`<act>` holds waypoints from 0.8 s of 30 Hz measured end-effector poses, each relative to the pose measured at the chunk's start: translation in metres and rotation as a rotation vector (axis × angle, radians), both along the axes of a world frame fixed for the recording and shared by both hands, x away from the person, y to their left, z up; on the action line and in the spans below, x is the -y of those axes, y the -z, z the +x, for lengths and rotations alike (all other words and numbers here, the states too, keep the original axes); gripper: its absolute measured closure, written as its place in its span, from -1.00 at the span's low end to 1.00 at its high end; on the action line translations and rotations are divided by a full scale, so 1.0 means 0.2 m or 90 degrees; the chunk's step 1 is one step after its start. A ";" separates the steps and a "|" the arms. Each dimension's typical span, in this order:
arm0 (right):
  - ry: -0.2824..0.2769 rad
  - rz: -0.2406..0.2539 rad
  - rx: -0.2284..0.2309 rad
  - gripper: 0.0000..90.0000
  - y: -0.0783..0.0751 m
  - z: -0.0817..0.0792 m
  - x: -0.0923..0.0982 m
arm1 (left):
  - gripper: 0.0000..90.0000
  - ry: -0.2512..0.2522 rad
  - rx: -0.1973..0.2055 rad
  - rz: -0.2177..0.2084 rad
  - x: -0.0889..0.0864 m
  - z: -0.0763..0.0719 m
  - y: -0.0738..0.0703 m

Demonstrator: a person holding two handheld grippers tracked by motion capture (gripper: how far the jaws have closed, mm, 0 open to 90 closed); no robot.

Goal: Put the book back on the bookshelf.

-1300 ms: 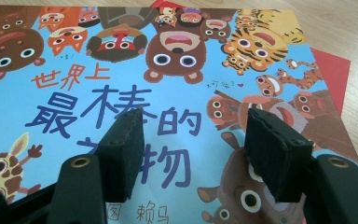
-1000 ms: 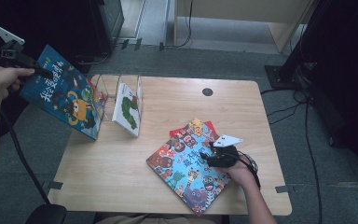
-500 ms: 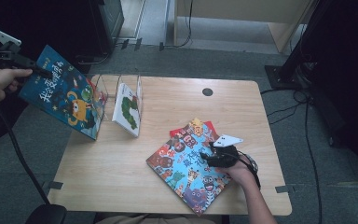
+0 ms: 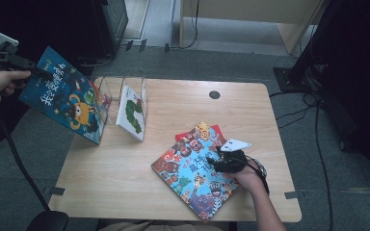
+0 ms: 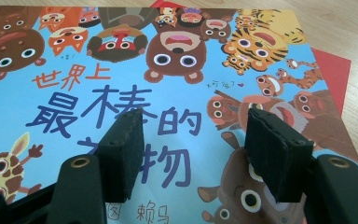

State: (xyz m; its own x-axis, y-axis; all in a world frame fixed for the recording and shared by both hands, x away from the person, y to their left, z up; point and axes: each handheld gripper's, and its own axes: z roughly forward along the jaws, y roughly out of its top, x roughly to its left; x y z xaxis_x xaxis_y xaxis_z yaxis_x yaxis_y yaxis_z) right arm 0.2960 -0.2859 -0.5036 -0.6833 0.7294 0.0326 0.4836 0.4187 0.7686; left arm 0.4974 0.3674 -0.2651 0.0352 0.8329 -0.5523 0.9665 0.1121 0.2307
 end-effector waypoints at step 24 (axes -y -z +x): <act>-0.002 -0.006 -0.004 -0.22 0.00 0.02 0.00 | 0.11 0.014 0.012 0.012 -0.02 -0.10 -0.12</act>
